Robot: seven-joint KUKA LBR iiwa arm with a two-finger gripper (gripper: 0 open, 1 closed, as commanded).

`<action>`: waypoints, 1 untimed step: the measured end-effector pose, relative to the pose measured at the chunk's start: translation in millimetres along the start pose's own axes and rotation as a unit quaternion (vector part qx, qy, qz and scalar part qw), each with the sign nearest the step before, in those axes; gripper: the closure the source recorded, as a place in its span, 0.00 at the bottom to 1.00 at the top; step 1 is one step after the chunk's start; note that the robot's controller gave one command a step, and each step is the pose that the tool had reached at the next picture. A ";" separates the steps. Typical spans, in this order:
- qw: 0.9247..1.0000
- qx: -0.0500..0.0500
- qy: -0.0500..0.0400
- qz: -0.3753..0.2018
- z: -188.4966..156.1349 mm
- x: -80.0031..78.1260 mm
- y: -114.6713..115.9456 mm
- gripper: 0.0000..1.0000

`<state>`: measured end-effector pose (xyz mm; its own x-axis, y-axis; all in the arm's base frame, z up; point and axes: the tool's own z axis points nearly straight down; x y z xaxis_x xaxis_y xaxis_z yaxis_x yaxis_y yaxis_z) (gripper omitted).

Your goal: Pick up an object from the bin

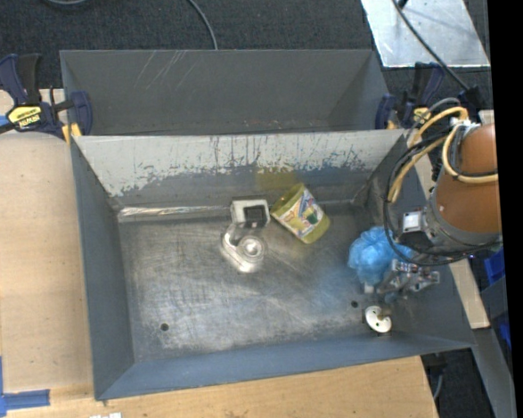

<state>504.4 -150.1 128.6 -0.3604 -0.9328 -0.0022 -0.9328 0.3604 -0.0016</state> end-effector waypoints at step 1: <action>0.999 -0.002 0.000 0.038 -60.5 -18.5 -27.1 1.00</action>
Offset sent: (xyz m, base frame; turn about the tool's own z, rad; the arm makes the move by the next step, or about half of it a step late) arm 0.0700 -0.0039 0.1290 -0.1775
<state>536.2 -142.7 189.2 -0.4297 -0.9030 -0.0015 -0.9030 0.4297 0.0021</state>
